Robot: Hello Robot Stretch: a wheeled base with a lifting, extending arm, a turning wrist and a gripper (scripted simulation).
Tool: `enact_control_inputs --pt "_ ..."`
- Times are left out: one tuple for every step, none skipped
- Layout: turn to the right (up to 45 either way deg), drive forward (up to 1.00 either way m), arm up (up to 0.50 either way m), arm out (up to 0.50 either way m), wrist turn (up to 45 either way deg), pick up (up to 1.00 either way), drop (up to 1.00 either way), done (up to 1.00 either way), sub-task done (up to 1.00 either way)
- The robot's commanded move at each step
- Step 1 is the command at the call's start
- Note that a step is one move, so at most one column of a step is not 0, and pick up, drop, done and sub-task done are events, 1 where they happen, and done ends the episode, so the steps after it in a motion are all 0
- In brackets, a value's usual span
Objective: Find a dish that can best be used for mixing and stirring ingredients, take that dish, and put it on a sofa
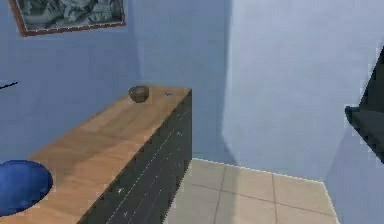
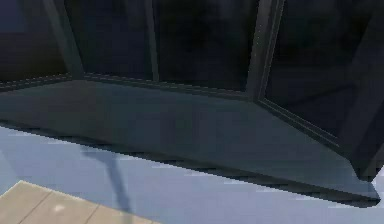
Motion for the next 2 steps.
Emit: enact_control_inputs --pt "0.0 0.60 0.00 0.00 0.0 0.00 0.00 0.00 0.00" --pt "-45.0 0.00 0.00 0.00 0.0 0.00 0.00 0.00 0.00"
